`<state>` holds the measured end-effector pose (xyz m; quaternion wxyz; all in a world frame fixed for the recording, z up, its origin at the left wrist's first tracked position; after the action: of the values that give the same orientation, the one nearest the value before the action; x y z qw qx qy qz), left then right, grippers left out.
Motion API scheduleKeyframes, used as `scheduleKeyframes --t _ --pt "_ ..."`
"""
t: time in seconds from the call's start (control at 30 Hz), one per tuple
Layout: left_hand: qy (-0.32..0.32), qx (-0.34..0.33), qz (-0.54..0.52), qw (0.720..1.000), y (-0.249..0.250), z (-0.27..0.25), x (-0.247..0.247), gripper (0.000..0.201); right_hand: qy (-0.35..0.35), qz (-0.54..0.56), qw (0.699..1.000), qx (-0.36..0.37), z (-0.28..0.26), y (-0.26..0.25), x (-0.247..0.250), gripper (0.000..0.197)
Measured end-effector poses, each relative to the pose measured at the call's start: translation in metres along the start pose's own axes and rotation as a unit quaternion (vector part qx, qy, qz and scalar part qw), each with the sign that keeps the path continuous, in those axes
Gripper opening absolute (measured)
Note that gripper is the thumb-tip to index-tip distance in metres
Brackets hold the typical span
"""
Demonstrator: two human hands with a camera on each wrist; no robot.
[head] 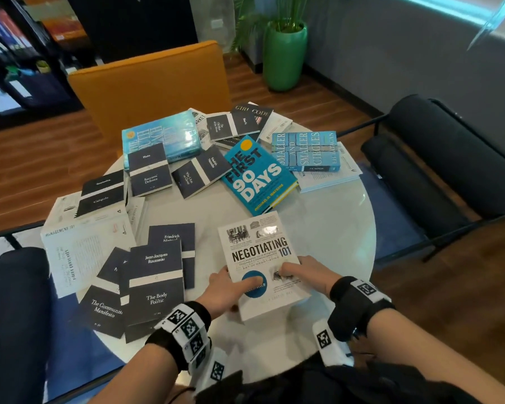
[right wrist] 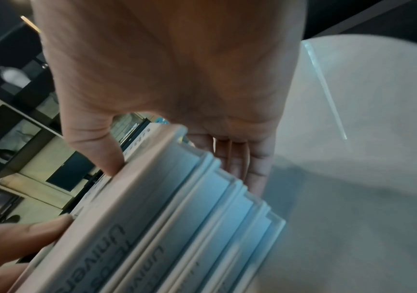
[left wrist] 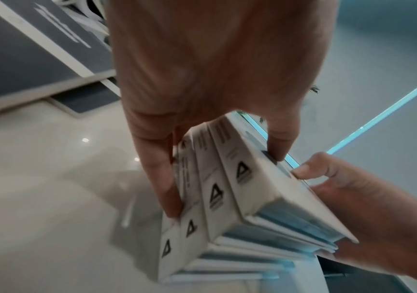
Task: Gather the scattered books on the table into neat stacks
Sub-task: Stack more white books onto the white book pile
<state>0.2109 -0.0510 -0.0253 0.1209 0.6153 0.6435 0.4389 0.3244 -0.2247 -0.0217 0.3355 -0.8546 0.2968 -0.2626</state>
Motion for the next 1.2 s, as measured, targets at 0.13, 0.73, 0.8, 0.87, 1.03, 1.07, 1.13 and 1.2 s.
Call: scheduleKeyframes --t 0.13,0.73,0.8,0.87,1.03,1.07,1.13,1.2 --pt "-0.009 -0.001 0.020 1.000 0.016 0.001 -0.031 0.042 0.023 0.006 1.000 -0.007 -0.011 0.021 0.030 0.048" --pt "0.024 0.009 -0.063 0.998 0.106 0.049 -0.137 0.078 0.180 0.028 0.983 0.001 0.007 0.026 0.154 0.029" --pt "0.025 0.002 -0.074 0.997 0.114 0.051 -0.139 0.076 0.184 0.027 0.982 0.002 0.012 0.022 0.161 0.028" --pt "0.031 -0.001 -0.083 0.996 0.117 0.053 -0.141 0.073 0.185 0.018 0.983 0.004 0.013 0.017 0.166 0.026" --pt "0.041 -0.001 -0.102 0.994 0.115 0.055 -0.144 0.075 0.184 0.009 0.983 0.006 0.017 0.011 0.168 0.050" --pt "0.040 -0.005 -0.104 0.994 0.115 0.054 -0.144 0.078 0.198 -0.003 0.980 0.005 0.017 0.010 0.168 0.058" --pt "0.030 -0.011 -0.096 0.995 0.115 0.052 -0.142 0.078 0.251 -0.069 0.965 0.011 0.011 0.002 0.168 0.057" --pt "0.009 -0.010 -0.092 0.996 0.120 0.046 -0.136 0.058 0.305 -0.142 0.941 0.022 0.006 -0.008 0.169 0.057"
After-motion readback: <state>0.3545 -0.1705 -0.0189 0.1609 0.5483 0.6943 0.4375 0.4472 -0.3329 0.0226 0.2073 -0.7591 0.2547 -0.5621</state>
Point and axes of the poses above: each hand's wrist, its own z-axis towards the middle knuckle, its own x-axis out of the back of the hand, y = z × x, the point moved 3 cm from there along z, towards the middle knuckle, and after that the axes turned 9 degrees about y, right-handed, at the moved point
